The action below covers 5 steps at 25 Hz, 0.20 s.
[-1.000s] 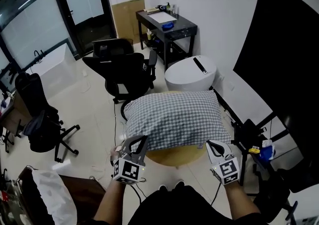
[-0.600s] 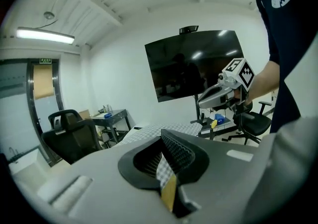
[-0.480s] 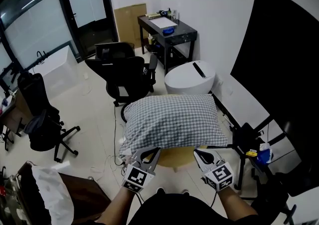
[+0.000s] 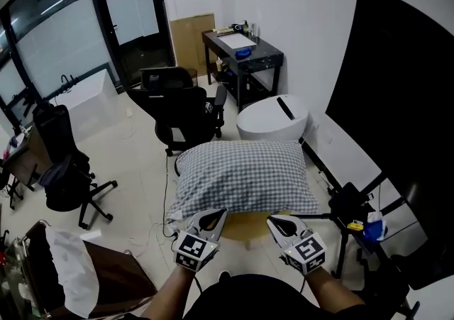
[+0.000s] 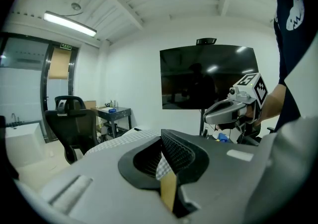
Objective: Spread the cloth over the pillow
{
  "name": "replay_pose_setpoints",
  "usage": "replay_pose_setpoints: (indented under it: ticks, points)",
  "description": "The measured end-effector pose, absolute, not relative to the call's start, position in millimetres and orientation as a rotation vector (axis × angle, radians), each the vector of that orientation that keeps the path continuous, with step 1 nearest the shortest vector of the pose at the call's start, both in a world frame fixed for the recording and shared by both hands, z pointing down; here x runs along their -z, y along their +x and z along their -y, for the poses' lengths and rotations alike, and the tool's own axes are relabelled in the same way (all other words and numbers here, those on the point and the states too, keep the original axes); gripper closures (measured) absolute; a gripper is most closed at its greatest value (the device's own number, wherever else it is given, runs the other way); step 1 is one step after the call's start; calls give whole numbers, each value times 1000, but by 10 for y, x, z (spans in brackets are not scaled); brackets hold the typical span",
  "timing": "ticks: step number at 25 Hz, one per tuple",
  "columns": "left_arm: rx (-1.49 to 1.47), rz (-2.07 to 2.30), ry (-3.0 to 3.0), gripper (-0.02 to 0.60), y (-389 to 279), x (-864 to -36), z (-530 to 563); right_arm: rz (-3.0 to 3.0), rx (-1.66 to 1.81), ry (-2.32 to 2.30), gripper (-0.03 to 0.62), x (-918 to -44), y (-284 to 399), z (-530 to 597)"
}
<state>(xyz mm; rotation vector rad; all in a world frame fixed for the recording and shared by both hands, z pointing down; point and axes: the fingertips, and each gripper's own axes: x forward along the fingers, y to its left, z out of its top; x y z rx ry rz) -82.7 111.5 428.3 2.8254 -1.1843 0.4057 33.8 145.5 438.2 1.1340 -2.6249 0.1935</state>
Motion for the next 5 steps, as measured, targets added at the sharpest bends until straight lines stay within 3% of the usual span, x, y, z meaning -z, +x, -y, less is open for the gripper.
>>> replay_pose_setpoints:
  ticks: [5]
  points:
    - [-360, 1196, 2784, 577, -735, -4246, -1123, 2638, -221, 1117, 588, -4371, 376, -1489]
